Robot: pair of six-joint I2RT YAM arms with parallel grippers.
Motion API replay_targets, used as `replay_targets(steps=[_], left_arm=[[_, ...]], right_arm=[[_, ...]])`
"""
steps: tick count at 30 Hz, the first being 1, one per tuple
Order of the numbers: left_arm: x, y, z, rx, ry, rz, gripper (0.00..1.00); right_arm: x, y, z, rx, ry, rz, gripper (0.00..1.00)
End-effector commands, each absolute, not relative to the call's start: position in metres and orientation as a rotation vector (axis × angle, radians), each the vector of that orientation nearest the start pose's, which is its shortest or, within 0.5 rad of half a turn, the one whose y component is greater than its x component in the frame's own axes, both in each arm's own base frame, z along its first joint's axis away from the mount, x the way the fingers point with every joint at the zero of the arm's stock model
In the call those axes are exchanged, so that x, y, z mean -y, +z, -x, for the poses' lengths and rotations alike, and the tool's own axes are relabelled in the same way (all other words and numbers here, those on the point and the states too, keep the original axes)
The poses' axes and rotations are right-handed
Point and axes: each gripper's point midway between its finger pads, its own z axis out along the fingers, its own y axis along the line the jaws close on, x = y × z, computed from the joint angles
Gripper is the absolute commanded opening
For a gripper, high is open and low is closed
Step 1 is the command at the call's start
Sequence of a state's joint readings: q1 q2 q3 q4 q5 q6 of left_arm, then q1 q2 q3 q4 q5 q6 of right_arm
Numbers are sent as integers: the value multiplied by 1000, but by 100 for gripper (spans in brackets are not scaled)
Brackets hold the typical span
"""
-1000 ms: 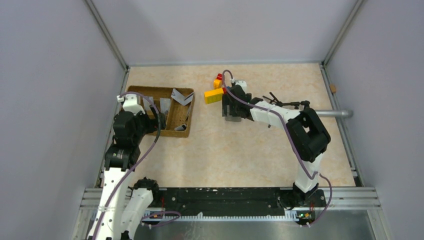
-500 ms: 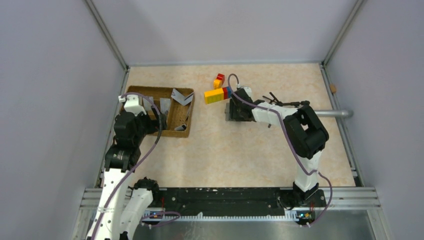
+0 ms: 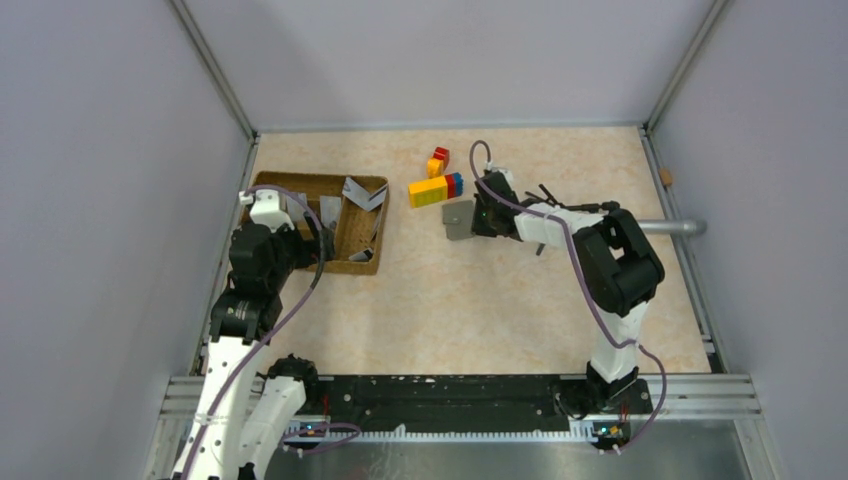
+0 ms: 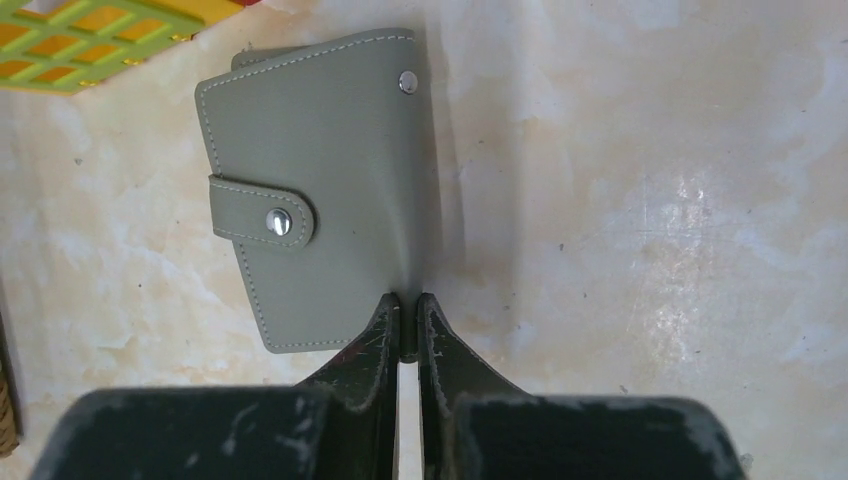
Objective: Put the credit cards into the card holder
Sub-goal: Open the card holder at the center of the board.
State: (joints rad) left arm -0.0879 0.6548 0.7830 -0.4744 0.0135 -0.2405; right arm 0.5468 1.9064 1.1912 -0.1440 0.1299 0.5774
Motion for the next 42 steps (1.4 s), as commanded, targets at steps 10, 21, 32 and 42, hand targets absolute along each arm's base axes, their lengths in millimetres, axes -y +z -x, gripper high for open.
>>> replay_targets(steps=[10,21,32,42], left_arm=[[93,263,-261,-1846,-561,-67,99],[161,317,-221,-1623,-1110,-173,99],[223,335,-180,-1524,-1526,-270,99],[237,351,-164,-1438,-1599,-329,94]], right_arm=[[-274,112,-351,-2243,792,126,0],[-275,244,-252,-1770,1205,385,0],[-287,325,-170,-1405,1419,568,0],[-309,328,-147,-1371,1503,648,0]])
